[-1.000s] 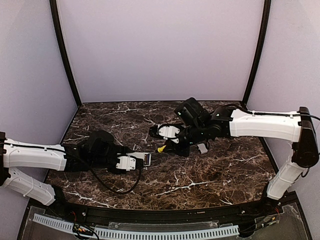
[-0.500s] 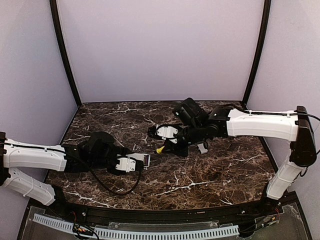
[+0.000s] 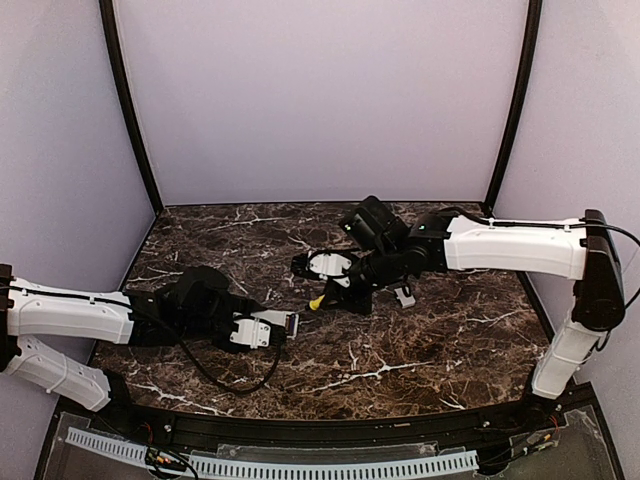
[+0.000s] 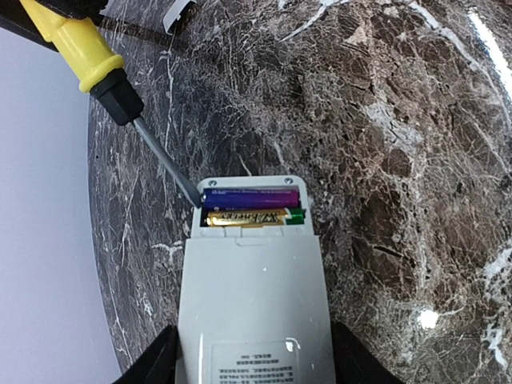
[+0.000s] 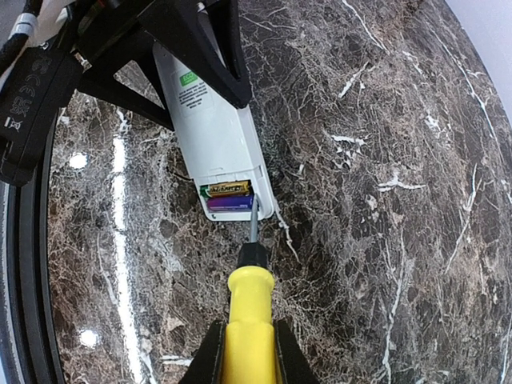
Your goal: Unload the batteries from the remote control
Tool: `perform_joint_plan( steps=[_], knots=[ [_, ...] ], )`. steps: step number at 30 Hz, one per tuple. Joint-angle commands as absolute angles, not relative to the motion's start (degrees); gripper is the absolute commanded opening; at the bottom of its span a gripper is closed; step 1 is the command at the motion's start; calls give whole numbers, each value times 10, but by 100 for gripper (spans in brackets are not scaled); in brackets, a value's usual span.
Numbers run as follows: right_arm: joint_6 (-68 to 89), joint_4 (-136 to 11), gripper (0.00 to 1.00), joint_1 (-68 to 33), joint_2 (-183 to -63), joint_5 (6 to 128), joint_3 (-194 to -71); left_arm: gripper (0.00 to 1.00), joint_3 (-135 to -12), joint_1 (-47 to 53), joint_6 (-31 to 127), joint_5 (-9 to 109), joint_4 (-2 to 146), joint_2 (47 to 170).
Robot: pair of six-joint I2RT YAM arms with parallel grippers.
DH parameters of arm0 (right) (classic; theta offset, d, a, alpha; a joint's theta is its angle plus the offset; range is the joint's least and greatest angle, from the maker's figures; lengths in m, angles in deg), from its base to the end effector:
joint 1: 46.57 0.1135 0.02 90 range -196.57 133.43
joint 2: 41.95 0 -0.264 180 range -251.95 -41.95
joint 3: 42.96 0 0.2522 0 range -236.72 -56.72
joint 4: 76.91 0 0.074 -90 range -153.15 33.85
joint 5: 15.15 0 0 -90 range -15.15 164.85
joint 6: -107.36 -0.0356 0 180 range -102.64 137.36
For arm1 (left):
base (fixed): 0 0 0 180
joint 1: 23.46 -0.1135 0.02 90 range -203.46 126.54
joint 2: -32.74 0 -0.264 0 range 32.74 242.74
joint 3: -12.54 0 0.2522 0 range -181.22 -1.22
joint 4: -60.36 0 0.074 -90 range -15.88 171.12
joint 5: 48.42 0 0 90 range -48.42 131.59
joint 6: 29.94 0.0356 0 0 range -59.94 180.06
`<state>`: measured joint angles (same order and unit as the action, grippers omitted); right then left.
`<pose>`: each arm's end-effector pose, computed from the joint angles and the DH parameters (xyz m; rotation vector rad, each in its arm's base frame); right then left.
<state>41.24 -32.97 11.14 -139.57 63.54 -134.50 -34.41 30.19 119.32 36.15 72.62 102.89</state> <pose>0.1948 0.3214 0.2650 -1.6908 1.8222 0.4983 0.1517 -0.2004 0.1990 1.7959 1.2550 0.1590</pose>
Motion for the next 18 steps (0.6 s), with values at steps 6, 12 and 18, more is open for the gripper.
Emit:
perform_joint_plan(
  steps=[6, 12, 18],
  knots=[
    [406, -287, 0, 118, -1423, 580, -1348, 0, -349, 307, 1194, 360, 640, 1003],
    [404, -279, 0, 119, -1425, 576, -1347, 0, -347, 307, 1200, 352, 636, 1008],
    [402, -278, 0, 118, -1432, 572, -1350, 0, -347, 307, 1201, 350, 637, 1006]
  ],
)
